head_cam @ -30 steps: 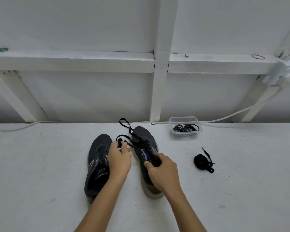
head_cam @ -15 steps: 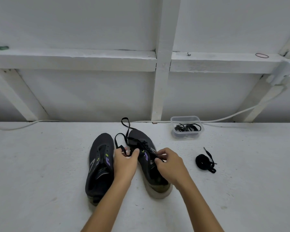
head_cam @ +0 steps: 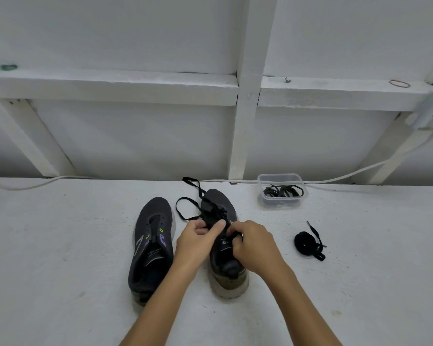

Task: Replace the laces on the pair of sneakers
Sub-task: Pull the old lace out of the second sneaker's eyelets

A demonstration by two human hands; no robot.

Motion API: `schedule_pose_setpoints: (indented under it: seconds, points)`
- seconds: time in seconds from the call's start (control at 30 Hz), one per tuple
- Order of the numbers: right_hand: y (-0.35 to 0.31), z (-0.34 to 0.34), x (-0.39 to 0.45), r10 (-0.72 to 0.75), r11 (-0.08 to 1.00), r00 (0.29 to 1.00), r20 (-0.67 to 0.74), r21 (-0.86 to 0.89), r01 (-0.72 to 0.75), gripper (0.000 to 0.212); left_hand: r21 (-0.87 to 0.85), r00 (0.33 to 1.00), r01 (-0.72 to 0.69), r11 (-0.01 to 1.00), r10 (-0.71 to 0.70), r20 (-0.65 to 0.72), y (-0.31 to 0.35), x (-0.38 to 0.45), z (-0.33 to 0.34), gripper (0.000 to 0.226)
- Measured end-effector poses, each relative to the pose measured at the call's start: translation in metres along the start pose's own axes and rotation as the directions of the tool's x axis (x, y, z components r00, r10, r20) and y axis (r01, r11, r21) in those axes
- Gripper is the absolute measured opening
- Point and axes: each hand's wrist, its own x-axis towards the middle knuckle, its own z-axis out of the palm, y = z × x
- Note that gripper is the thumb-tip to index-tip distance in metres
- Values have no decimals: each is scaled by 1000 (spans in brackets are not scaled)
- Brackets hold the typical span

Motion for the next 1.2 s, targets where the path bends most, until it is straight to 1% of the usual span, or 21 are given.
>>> schedule_pose_setpoints:
  seconds: [0.03,0.07,0.17,0.23,0.3,0.43,0.53,0.63,0.7,0.73,0.77,0.8,0.87,0.9,0.97,1.07,1.2]
  points:
    - [0,1,1,4,1000,1000,-2,-6,-4,34,16,1000,-9,1000,9,9,-1,0,-2,66]
    - [1,1,3,10,1000,1000,-10,-8,-10,33,31,1000,-26,999,25,7,-2,0,-3,60]
    - [1,4,7,30,999,998,-50,-34,-32,26,73,998,-61,995,63,-22,-4,2,-6,28]
    - [1,5,12,31,998,997,-75,-43,-34,24,66,998,-61,996,62,-17,-6,3,-7,18]
    - [1,7,16,6,999,998,-70,-34,-8,24,36,999,-51,998,52,-3,-8,2,-9,16]
    - [-2,8,23,-36,999,999,-14,-36,35,31,3,999,-50,999,50,7,-6,1,-10,16]
    - [-2,8,28,-65,996,998,-11,-68,64,24,-16,998,-64,998,64,6,-5,-1,-9,21]
    - [-1,10,30,-86,994,996,-35,-69,83,22,50,992,-111,993,113,-48,-9,-1,-8,25]
    - [1,13,30,-95,994,995,-42,-66,92,22,173,982,-154,973,170,-81,-13,-1,-7,28]
    - [2,14,29,-96,994,994,-44,-63,93,22,222,978,-173,960,194,-78,-15,0,-7,28]
    - [2,14,29,-92,994,995,-49,-58,89,22,235,977,-183,955,204,-68,-16,0,-6,27]
    - [2,15,29,-88,995,995,-55,-53,85,21,214,979,-183,960,199,-54,-15,1,-5,25]
    - [3,15,30,-84,995,994,-65,-52,81,20,83,990,-139,987,141,-21,-11,3,-2,16]
    - [2,16,30,-83,995,994,-67,-55,80,20,-11,996,-89,996,89,-5,-9,4,0,12]
    - [1,17,30,-80,995,994,-73,-60,76,19,-177,1000,18,984,-14,25,-7,8,5,13]
    - [1,20,31,-79,995,993,-90,-72,72,19,-225,997,74,972,-68,34,-8,13,7,12]
    - [-2,25,34,-68,995,994,-87,-75,62,20,-251,995,97,963,-90,42,-10,17,5,9]
